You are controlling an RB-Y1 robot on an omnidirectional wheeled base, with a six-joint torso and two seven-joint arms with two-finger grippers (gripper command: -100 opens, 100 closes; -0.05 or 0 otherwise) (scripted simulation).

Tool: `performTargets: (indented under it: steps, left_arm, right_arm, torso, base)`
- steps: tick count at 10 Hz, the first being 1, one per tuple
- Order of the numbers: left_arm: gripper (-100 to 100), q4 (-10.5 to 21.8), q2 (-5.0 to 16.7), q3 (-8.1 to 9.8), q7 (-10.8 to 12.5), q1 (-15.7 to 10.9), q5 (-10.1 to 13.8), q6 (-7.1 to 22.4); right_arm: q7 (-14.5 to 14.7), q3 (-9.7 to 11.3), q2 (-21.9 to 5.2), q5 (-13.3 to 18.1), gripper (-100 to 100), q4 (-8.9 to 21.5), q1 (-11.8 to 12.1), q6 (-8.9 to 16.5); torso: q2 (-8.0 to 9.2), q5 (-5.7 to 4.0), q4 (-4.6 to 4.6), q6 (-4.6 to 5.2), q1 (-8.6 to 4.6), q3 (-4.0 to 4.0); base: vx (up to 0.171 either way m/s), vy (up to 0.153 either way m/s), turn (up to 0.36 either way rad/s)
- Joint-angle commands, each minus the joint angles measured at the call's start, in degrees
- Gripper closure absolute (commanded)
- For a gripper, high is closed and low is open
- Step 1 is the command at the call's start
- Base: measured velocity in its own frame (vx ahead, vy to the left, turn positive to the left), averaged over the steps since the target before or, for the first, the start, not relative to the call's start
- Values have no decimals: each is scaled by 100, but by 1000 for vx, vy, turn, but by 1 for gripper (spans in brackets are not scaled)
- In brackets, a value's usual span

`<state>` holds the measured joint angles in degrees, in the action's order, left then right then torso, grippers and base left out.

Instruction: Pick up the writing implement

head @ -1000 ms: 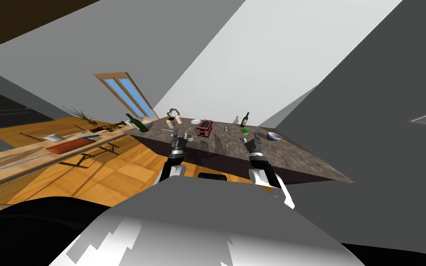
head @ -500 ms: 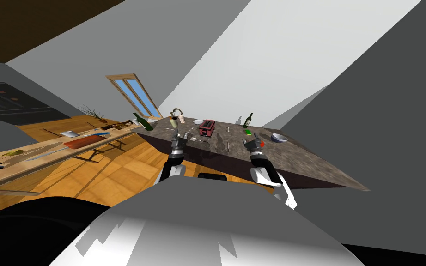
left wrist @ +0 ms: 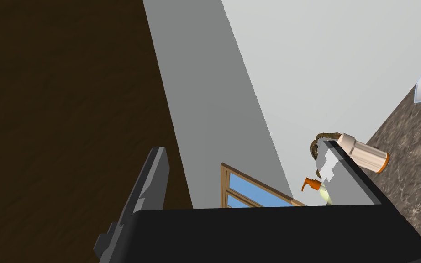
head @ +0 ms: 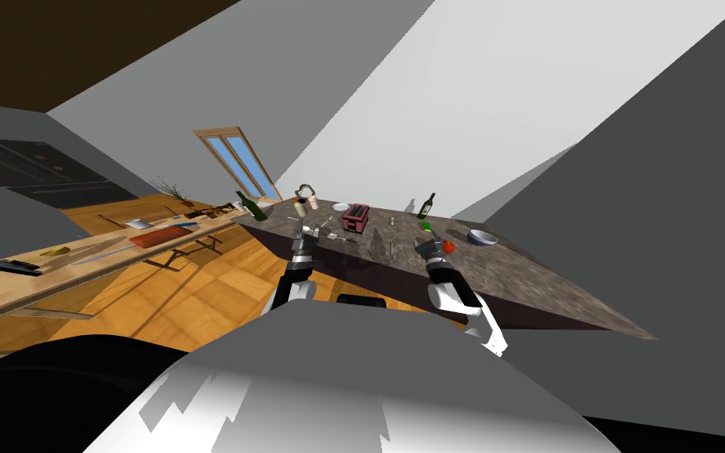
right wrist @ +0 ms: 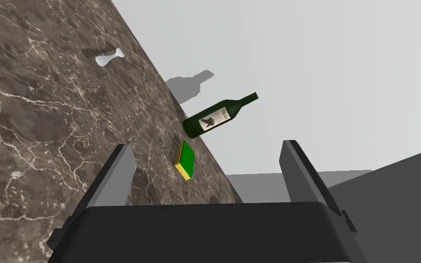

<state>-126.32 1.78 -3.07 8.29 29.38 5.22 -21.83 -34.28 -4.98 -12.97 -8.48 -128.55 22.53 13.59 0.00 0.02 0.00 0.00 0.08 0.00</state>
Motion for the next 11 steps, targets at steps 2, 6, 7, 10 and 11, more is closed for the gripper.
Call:
performTargets:
  steps: [2, 6, 7, 10, 11]
  left_arm:
    - [0, 0, 0, 0, 0, 1, 0, 0]
    - [0, 0, 0, 0, 0, 0, 0, 0]
    - [0, 0, 0, 0, 0, 1, 0, 0]
    - [0, 0, 0, 0, 0, 1, 0, 0]
    - [0, 0, 0, 0, 0, 0, 0, 0]
  right_arm:
    - [-434, -114, -72, -117, -100, 48, -110, 459]
    - [-943, -195, -131, -202, -100, 90, -178, 1059]
    - [-943, -195, -131, -202, -100, 90, -178, 1104]
    - [-1493, -359, -259, -374, -100, 193, -321, 1632]
    - [-1650, -359, -259, -374, -100, 193, -321, 1797]
  torso:
    - [0, 0, 0, 2, 0, 0]
    - [1, 0, 0, 1, 0, 0]
    - [1, 0, 0, 2, 0, 1]
    - [1, 0, 0, 3, 1, 1]
    - [0, 1, 0, 1, 3, 0]
  base:
    - [0, 27, 72]
    - [-1, 22, 57]
    - [-1, 10, -5]
    - [-1, 29, 94]
    - [2, 27, 49]
